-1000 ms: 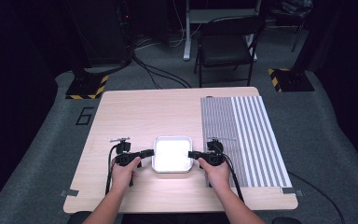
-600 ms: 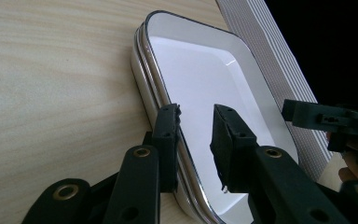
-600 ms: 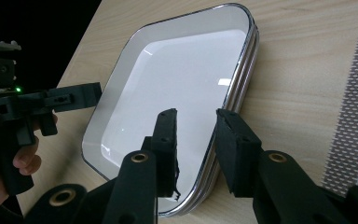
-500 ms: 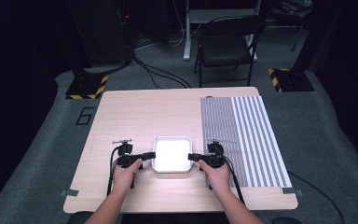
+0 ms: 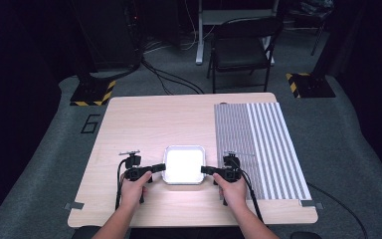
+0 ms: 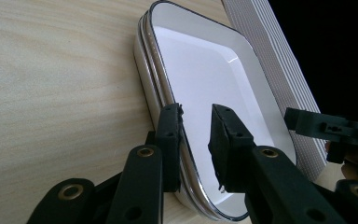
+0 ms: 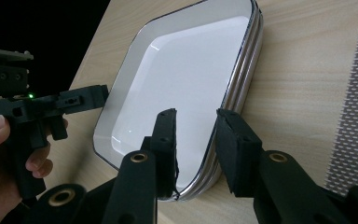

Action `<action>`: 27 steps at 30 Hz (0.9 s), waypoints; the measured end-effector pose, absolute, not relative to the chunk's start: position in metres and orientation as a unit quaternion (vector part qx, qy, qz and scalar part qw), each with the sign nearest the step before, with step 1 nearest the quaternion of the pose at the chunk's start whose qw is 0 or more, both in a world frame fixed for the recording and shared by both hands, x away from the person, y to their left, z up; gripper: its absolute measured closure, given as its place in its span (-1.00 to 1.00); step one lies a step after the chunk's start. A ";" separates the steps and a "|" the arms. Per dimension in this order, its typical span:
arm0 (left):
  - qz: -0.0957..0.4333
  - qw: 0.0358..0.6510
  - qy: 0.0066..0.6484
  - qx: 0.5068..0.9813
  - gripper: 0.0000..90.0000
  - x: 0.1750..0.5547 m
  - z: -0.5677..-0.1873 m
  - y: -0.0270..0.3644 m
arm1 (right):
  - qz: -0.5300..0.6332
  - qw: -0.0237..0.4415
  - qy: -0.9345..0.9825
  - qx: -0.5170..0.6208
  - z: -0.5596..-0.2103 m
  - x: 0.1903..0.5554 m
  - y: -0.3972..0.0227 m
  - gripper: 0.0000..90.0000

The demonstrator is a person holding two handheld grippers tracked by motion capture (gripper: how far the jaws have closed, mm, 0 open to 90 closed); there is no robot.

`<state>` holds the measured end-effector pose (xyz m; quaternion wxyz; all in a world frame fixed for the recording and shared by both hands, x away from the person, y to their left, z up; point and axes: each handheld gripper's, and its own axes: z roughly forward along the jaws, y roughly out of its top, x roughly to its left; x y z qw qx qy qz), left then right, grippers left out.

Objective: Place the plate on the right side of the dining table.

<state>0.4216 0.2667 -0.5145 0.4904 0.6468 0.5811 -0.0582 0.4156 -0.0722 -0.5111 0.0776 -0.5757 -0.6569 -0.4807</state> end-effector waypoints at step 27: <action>-0.044 0.482 0.581 0.655 0.78 0.415 -0.513 0.261 | -0.494 0.070 -0.629 -0.597 -0.514 0.406 -0.071 0.61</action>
